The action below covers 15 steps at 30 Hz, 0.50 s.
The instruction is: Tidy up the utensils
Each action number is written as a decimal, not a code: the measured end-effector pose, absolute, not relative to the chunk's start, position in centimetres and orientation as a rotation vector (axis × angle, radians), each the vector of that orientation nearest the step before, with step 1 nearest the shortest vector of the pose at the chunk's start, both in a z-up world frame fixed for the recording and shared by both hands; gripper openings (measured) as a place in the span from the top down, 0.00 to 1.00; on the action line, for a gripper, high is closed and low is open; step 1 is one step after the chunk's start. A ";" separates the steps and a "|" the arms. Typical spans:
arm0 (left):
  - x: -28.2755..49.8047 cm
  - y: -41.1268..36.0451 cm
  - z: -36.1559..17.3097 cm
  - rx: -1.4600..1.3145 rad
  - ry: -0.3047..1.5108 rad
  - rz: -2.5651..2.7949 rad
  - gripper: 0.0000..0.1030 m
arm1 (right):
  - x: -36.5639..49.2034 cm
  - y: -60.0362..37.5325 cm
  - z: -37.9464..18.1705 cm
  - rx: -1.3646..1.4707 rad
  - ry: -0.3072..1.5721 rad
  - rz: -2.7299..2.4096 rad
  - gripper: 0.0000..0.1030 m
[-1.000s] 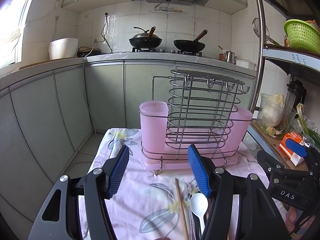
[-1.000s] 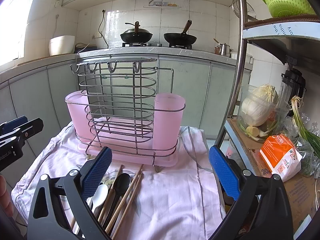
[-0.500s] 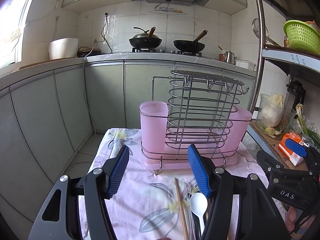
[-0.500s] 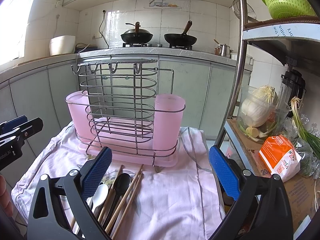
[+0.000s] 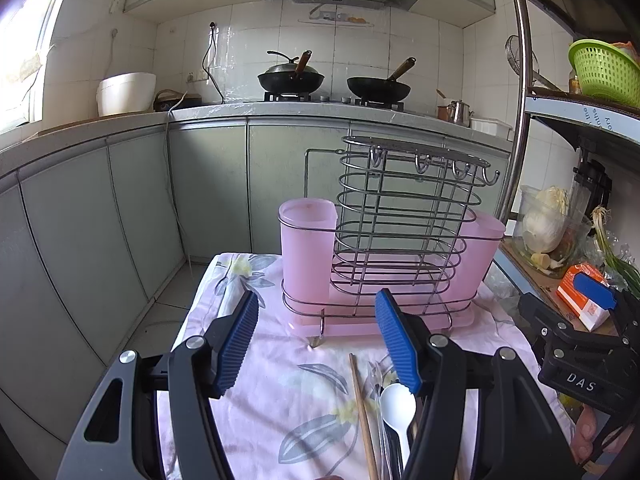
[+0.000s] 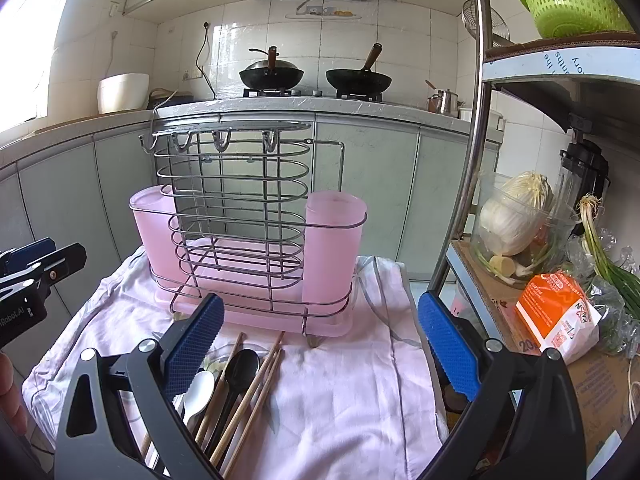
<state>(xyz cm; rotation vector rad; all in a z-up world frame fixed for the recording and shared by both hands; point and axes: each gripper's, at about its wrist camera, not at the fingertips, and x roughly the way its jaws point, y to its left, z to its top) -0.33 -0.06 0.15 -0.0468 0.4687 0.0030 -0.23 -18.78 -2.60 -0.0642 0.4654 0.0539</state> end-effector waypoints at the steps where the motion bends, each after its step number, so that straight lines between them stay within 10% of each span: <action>1: -0.3 0.0 0.1 -0.048 0.471 0.001 0.41 | -0.3 -18.8 -2.6 -0.064 0.466 0.054 0.05; 15: 1.7 1.0 -3.0 -0.083 0.637 -0.075 0.41 | 1.0 -19.2 -4.9 -0.056 0.574 0.051 0.05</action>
